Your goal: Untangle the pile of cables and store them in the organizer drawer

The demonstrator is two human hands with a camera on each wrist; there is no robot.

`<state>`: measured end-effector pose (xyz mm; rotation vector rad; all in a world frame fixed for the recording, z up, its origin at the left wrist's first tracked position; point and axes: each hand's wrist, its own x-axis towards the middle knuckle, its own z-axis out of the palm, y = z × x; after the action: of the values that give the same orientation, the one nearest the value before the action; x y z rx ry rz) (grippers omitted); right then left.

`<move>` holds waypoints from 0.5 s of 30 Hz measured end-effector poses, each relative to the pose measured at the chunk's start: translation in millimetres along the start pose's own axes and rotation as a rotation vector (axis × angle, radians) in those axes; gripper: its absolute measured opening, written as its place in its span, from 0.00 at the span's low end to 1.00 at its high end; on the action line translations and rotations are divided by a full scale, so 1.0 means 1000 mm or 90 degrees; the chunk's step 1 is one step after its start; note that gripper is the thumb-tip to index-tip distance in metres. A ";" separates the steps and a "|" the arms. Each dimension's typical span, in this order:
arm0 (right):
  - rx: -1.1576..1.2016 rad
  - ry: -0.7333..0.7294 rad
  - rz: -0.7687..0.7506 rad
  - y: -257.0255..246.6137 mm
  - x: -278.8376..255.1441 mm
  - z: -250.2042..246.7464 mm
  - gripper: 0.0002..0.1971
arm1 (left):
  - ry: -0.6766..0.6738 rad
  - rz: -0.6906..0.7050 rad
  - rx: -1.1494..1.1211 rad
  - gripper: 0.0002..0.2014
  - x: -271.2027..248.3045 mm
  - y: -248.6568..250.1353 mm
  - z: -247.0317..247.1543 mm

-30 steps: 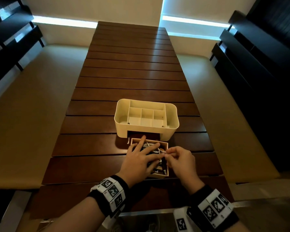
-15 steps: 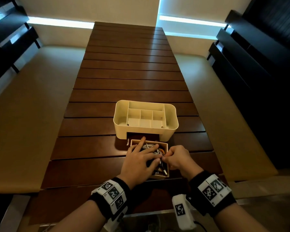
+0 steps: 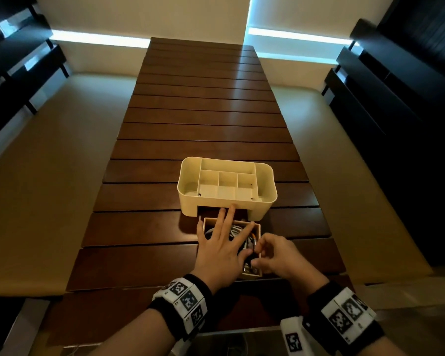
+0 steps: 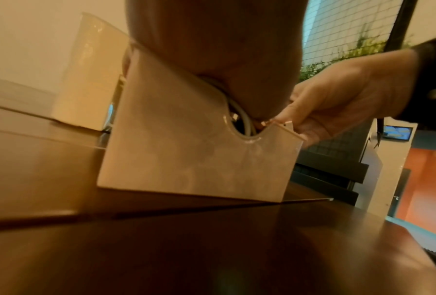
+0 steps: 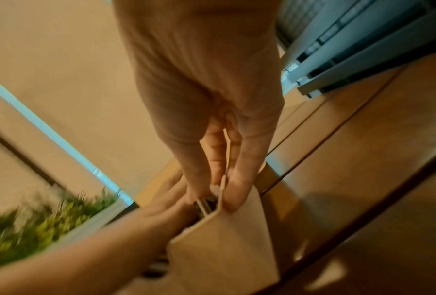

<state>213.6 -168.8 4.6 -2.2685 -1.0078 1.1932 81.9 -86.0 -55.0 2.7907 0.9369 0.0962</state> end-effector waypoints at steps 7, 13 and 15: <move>-0.131 0.038 0.049 -0.012 -0.003 0.016 0.20 | -0.026 -0.005 -0.002 0.26 -0.002 0.002 0.001; -0.279 0.033 -0.029 -0.017 -0.008 0.019 0.26 | 0.006 0.026 0.009 0.23 -0.004 0.004 -0.002; -0.333 -0.030 -0.025 -0.017 -0.006 0.013 0.26 | 0.028 0.076 -0.003 0.23 -0.009 0.003 0.000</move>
<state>193.7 -161.8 10.9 -2.5942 -1.5200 1.0611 76.9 -93.8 -54.6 2.8497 0.7775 0.1766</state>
